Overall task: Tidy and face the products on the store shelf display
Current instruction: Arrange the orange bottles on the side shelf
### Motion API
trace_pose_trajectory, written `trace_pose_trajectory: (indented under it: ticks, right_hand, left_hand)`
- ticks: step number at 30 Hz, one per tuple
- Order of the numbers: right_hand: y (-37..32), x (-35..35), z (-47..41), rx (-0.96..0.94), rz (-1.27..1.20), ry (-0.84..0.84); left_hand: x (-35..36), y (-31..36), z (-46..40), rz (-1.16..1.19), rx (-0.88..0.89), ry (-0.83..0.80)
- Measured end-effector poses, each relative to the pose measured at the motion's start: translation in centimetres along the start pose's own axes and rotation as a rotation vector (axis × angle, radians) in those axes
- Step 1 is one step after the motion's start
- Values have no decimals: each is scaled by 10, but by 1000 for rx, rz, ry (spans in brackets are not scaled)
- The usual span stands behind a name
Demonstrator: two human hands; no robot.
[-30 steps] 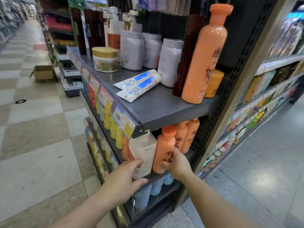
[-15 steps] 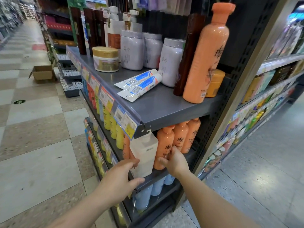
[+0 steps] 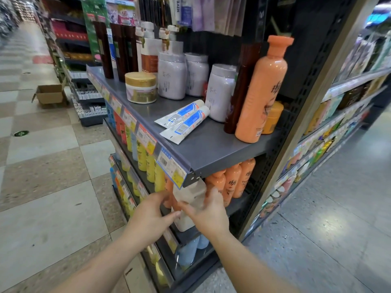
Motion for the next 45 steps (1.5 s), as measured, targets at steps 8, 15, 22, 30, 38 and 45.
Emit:
trace_pose_trajectory:
  ticks: [8, 15, 22, 30, 38, 45]
  right_hand:
    - [4, 14, -4, 42, -59, 109]
    - [-5, 3, 28, -62, -93, -5]
    - [-21, -40, 73, -106, -101, -203]
    - [-75, -66, 106, -232, 169, -459]
    - [-231, -106, 109, -363, -129, -501]
    - [-318, -84, 58, -446, -95, -304]
  left_hand:
    - [-2, -15, 12, -1, -84, 12]
    - [-9, -15, 17, -8, -159, -29]
    - [8, 17, 31, 6, -108, -277]
    - [-53, 108, 79, -46, 154, -598]
    - [-180, 158, 60, 209, 234, -554]
    - [-258, 147, -16, 216, 326, -523]
Point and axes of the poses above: each hand's wrist, its own z-axis away from the middle knuckle, its own x-axis out of the palm, y = z × x, the point moved 10 cm from there along -z, towards the middle knuckle
